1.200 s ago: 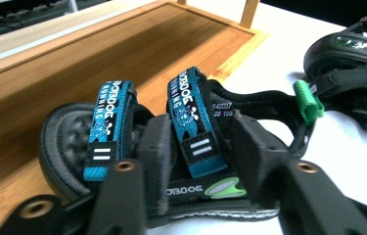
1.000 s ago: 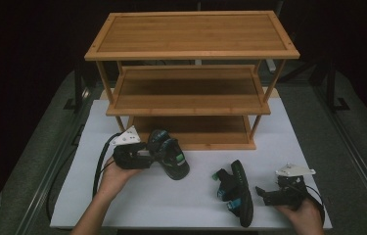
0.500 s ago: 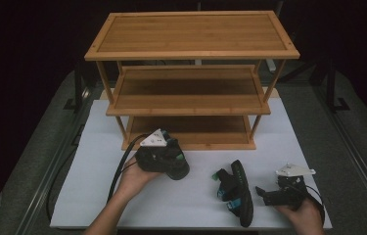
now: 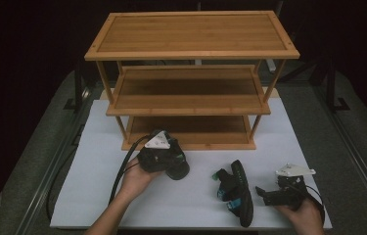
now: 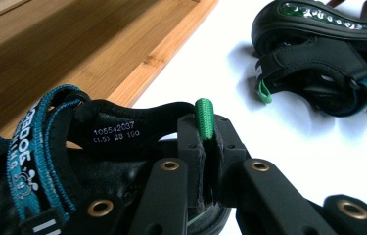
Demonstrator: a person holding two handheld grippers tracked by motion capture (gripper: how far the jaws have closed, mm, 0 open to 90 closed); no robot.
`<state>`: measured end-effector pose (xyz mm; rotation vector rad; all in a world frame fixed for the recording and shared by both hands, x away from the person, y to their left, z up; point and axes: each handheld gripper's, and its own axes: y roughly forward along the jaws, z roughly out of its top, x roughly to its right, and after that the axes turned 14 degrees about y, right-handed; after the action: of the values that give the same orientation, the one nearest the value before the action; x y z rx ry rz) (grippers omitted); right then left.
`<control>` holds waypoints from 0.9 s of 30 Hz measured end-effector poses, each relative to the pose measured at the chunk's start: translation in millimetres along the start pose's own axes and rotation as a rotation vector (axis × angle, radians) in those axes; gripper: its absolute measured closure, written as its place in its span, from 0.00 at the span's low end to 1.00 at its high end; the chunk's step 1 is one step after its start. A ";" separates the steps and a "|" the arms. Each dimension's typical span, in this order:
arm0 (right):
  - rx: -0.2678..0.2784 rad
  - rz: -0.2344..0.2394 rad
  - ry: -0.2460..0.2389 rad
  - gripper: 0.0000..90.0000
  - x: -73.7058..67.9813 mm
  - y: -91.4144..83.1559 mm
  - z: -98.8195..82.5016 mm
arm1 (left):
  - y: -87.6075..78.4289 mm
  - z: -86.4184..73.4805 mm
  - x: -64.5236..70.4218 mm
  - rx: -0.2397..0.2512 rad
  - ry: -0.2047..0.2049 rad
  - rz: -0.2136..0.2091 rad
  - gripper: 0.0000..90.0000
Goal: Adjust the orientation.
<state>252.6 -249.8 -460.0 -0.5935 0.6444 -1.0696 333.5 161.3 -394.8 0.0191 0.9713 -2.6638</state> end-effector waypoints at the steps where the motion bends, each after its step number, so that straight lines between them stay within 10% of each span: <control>1: -0.001 0.000 -0.001 0.00 0.1 -0.1 0.0 | -5.1 -0.2 -0.4 -0.002 0.011 -0.006 0.94; 17: -0.001 0.000 0.000 0.00 -0.1 -0.1 0.0 | -48.1 -9.6 35.2 0.007 0.132 -0.140 0.94; 27: -0.001 -0.001 0.000 0.00 -0.2 -0.1 0.0 | -70.5 -37.7 62.6 -0.010 0.108 -0.219 0.94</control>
<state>252.5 -249.7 -459.8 -0.5952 0.6445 -1.0700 250.1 218.7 -386.9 0.0583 1.0761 -2.8831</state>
